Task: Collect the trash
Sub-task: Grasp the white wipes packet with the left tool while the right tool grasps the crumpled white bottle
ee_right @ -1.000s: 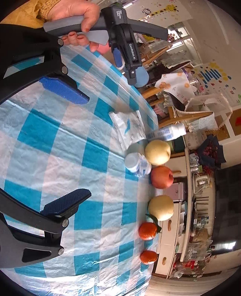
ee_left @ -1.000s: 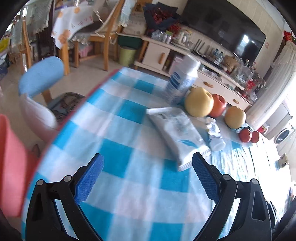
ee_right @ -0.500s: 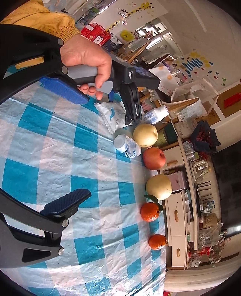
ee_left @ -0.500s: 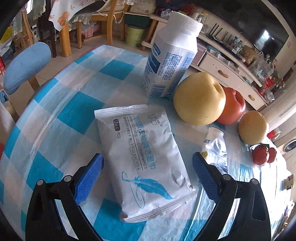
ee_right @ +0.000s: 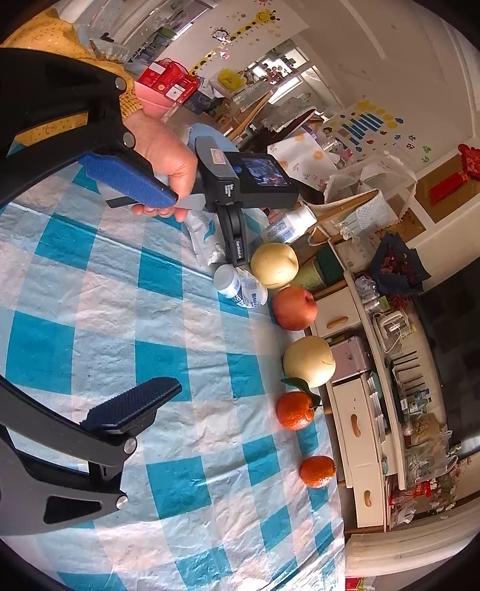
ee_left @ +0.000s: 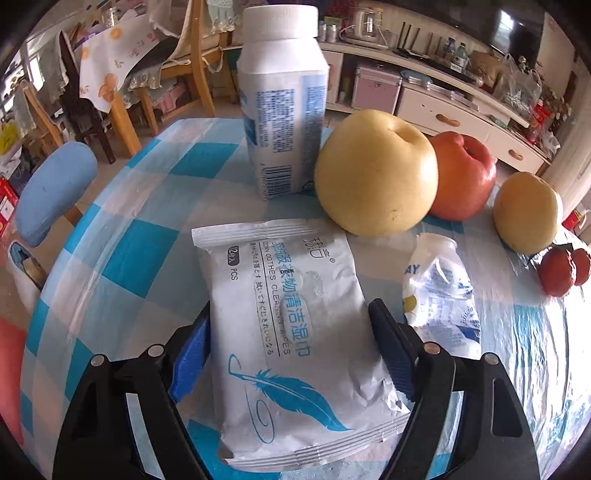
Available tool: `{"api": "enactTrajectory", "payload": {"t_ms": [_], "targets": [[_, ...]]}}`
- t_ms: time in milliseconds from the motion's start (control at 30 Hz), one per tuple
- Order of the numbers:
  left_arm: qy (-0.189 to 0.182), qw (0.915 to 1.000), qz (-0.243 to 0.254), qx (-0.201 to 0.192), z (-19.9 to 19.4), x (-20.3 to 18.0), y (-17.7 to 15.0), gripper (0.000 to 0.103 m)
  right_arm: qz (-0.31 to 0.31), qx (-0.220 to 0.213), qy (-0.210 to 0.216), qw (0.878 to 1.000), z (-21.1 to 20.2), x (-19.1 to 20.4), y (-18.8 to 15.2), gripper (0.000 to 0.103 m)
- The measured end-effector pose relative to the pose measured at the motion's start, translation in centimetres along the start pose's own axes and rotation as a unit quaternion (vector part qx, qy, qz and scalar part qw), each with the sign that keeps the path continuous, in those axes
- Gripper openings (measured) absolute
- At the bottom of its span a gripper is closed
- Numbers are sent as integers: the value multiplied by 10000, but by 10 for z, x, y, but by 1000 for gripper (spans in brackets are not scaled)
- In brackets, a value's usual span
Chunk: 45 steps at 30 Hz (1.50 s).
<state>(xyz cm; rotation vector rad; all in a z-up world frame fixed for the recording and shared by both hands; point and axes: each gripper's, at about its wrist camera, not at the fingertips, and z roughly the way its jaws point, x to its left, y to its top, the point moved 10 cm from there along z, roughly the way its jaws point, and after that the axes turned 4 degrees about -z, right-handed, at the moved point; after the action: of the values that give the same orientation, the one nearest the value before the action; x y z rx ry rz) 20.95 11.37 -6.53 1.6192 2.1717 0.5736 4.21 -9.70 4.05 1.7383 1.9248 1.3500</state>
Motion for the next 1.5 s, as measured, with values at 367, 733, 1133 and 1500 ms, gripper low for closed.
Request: {"api": "enactTrajectory", "payload": {"t_ms": [367, 733, 1133, 1500], "targets": [[-1354, 9739, 1822, 57, -49, -123, -82, 79, 352, -202, -428, 9983, -11, -46, 15, 93], [-1712, 9708, 1683, -5, -87, -59, -104, 78, 569, 104, -408, 9975, 31, -84, 15, 93], [-1604, 9827, 808, -461, -94, 36, -85, 78, 359, 466, -772, 9953, 98, -79, 21, 93], [-1922, 9770, 795, -482, -93, 37, -89, 78, -140, 522, -2288, 9720, 152, -65, 69, 96]]}}
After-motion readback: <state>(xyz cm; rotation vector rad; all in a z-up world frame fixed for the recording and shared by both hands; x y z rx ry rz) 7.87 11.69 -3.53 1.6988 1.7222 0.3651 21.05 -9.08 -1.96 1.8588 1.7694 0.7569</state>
